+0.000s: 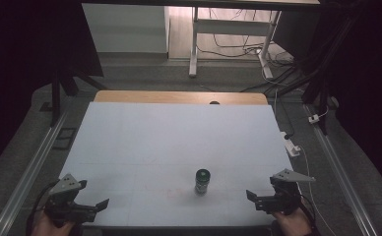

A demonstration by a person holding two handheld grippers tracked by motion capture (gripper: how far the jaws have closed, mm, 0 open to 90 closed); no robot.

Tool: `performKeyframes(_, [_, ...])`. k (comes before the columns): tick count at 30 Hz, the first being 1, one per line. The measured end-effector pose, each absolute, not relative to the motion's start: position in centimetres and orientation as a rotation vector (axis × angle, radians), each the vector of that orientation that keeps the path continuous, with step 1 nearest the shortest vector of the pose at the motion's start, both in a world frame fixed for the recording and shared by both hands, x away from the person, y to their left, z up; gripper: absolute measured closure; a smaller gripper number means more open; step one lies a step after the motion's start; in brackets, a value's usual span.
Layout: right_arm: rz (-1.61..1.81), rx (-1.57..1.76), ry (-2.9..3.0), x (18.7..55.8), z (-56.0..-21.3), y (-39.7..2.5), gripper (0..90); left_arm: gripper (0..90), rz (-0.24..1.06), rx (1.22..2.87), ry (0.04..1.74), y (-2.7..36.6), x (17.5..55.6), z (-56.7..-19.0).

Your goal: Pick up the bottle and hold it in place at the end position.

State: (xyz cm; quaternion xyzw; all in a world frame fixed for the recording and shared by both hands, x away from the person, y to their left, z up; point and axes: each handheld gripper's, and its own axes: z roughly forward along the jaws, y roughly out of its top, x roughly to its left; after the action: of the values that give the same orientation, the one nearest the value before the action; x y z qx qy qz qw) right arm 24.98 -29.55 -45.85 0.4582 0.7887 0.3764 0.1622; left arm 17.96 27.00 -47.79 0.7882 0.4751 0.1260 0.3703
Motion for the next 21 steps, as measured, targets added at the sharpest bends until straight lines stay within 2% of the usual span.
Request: performKeyframes(21, [1.060, 1.235, 2.309, 24.86, -45.85, -29.05, 0.0, 0.1, 0.299, 2.029, 1.218, 27.06, 18.04, -47.87])
